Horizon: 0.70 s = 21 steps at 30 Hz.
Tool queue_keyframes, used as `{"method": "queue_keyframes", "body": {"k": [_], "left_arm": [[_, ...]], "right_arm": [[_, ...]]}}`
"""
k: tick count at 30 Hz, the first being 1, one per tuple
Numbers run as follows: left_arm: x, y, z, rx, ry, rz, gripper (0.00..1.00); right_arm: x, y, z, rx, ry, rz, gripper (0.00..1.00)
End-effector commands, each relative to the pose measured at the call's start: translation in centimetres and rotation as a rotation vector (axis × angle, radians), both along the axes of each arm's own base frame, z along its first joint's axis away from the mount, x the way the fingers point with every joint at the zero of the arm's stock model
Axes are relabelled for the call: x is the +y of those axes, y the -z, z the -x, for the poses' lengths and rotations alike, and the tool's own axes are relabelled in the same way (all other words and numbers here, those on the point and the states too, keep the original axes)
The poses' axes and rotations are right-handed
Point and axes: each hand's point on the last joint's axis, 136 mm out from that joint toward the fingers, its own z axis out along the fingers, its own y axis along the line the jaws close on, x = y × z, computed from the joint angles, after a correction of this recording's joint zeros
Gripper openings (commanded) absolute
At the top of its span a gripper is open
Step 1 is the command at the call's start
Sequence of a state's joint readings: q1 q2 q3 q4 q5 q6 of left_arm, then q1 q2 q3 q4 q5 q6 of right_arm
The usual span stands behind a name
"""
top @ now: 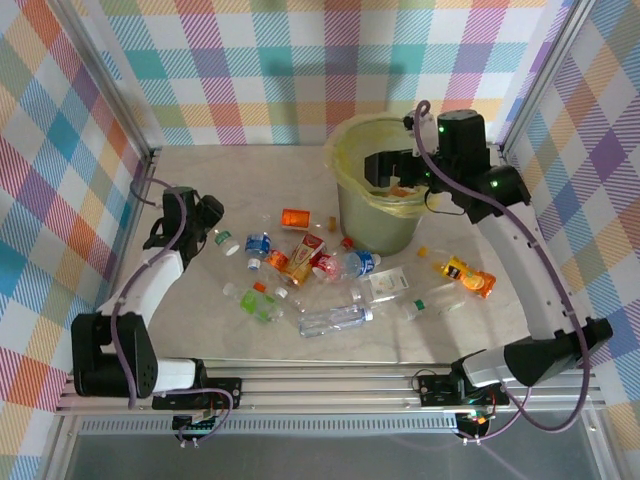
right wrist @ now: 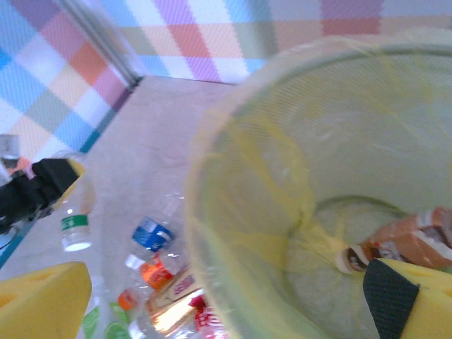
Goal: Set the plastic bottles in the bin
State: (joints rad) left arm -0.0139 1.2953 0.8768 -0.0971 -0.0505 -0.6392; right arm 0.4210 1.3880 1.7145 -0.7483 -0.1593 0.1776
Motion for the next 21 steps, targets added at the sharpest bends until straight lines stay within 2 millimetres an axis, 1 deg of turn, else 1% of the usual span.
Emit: {"method": "queue_keyframes", "body": {"k": [1,3,6,9,12,14,17,21], "left_arm": [[-1.0,-3.9,0.5,-0.085,0.041,0.064,0.45],[-2.0,-5.4,0.7,-0.130,0.071,0.096,0.45],[-4.3,-7.5,0.9,-0.185,0.133,0.135,0.45],[-6.6,-9.3,1.0,-0.212,0.195,0.145,0.45],[-8.4,-10.7,1.2,-0.244,0.237,0.156,0.45],[-9.4,-11.6,1.4,-0.270,0.260,0.181,0.44],[-10.7,-12.8,1.7,-0.293,0.299,0.218,0.44],[-11.4,-13.7,2.5,-0.309,0.326,0.232,0.44]], "right_arm": [[2.2,-1.6,2.2,-0.063,-0.086,-0.028,1.00],[3.8,-1.4,3.3,-0.071,-0.131,-0.043,1.00],[6.6,-0.2,4.7,-0.053,-0.209,-0.064,1.00],[9.6,0.9,6.1,-0.035,-0.299,-0.064,1.00],[12.7,2.4,7.1,-0.002,-0.377,-0.067,1.00],[14.5,3.5,7.4,0.022,-0.412,-0.072,1.00],[16.9,5.4,7.1,0.078,-0.445,-0.091,1.00],[19.9,7.5,7.3,0.125,-0.497,-0.095,1.00]]}}
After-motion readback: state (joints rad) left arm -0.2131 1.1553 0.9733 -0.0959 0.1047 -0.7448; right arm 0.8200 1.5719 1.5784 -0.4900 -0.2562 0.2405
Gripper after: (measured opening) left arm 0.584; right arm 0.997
